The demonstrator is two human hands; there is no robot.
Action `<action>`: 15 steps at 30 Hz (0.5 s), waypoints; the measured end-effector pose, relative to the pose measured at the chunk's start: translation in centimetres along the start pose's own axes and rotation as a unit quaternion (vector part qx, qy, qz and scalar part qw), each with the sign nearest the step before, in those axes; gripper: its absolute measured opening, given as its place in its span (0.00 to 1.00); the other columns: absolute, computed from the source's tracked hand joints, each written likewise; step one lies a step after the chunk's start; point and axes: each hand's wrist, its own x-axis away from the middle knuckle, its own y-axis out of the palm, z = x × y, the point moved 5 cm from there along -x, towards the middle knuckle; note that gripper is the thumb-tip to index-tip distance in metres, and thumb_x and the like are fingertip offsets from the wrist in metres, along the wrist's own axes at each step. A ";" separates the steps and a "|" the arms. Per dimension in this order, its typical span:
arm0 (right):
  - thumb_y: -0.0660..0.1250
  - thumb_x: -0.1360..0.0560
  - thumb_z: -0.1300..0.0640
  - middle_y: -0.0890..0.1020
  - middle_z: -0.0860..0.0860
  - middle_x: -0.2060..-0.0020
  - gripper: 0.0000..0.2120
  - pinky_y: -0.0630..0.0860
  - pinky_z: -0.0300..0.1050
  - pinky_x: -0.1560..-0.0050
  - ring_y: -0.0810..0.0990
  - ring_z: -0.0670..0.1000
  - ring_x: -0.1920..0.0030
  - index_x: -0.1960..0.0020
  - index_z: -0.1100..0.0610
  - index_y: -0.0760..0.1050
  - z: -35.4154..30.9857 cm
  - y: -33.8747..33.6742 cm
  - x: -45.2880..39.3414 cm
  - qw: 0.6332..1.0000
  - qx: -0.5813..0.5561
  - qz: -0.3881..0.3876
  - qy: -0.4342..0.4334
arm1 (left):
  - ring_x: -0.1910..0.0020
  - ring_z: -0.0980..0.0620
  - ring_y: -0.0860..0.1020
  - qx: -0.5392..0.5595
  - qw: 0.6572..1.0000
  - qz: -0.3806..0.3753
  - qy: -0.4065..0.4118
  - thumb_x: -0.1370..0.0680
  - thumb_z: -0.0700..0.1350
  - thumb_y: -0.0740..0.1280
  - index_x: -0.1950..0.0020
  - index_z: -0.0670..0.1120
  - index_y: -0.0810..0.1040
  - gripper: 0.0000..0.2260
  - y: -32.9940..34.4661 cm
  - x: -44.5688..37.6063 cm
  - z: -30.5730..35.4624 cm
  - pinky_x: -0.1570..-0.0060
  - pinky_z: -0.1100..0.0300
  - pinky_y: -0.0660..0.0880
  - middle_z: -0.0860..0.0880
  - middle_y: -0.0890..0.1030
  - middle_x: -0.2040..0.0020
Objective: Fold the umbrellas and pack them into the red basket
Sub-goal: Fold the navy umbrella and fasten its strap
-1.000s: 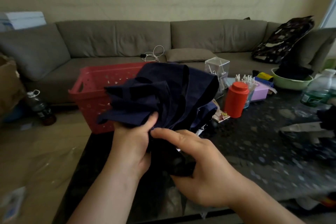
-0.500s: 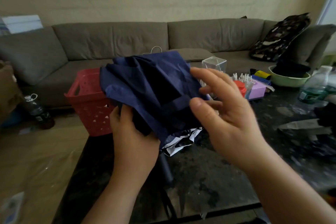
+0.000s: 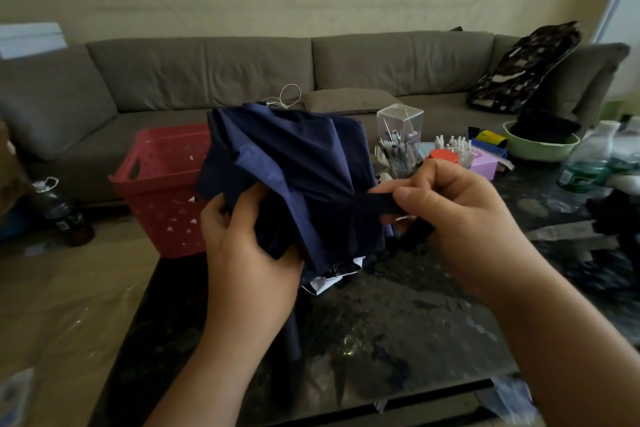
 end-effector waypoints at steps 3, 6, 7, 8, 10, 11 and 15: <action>0.68 0.25 0.58 0.88 0.60 0.51 0.13 0.80 0.46 0.61 0.85 0.57 0.61 0.59 0.56 0.64 0.1 0.8 0.3 0.997 -0.064 -0.036 0.034 | 0.32 0.49 0.71 -0.003 1.000 -0.003 0.011 0.32 0.40 0.83 0.33 0.56 0.78 0.31 -0.1 0.2 0.4 0.31 0.53 0.73 0.45 0.68 0.30; 0.72 0.30 0.57 0.86 0.60 0.60 0.13 0.81 0.46 0.63 0.87 0.58 0.63 0.58 0.55 0.67 0.4 0.6 0.2 0.995 -0.086 -0.013 0.041 | 0.31 0.45 0.72 -0.007 1.000 -0.003 0.008 0.32 0.40 0.83 0.34 0.59 0.77 0.31 -0.3 0.2 0.3 0.31 0.49 0.74 0.45 0.68 0.30; 0.73 0.30 0.58 0.85 0.60 0.63 0.12 0.82 0.46 0.63 0.87 0.58 0.63 0.58 0.55 0.68 0.5 0.6 0.1 0.995 -0.093 -0.006 0.044 | 0.32 0.45 0.73 -0.005 1.000 -0.002 0.006 0.32 0.40 0.82 0.34 0.59 0.77 0.31 -0.3 0.2 0.2 0.32 0.50 0.74 0.46 0.68 0.30; 0.73 0.30 0.59 0.84 0.60 0.64 0.12 0.82 0.46 0.64 0.87 0.58 0.63 0.59 0.55 0.69 0.6 0.7 0.1 0.993 -0.105 -0.003 0.049 | 0.33 0.48 0.73 -0.003 1.000 -0.002 0.005 0.32 0.40 0.82 0.34 0.59 0.77 0.31 -0.4 0.2 0.3 0.33 0.51 0.74 0.47 0.68 0.31; 0.75 0.31 0.56 0.85 0.60 0.62 0.12 0.83 0.46 0.62 0.88 0.58 0.61 0.59 0.55 0.71 0.7 1.1 0.2 0.987 -0.146 -0.020 0.057 | 0.36 0.52 0.73 0.008 1.000 -0.015 0.001 0.31 0.41 0.82 0.35 0.57 0.78 0.29 -0.3 0.0 0.2 0.35 0.54 0.75 0.48 0.69 0.32; 0.77 0.31 0.52 0.86 0.60 0.60 0.12 0.84 0.48 0.60 0.88 0.58 0.58 0.60 0.55 0.74 0.7 1.6 0.3 0.982 -0.168 -0.051 0.061 | 0.37 0.53 0.75 0.018 1.000 -0.024 -0.001 0.31 0.42 0.82 0.36 0.56 0.78 0.27 -0.3 -0.1 0.1 0.35 0.53 0.76 0.47 0.70 0.33; 0.66 0.22 0.41 0.86 0.58 0.57 0.17 0.84 0.57 0.49 0.87 0.61 0.49 0.56 0.54 0.78 0.8 3.2 0.7 0.950 -0.239 -0.173 0.104 | 0.42 0.44 0.82 0.061 0.996 -0.060 -0.020 0.31 0.53 0.78 0.39 0.50 0.79 0.23 0.2 -0.6 -0.4 0.43 0.38 0.81 0.40 0.79 0.39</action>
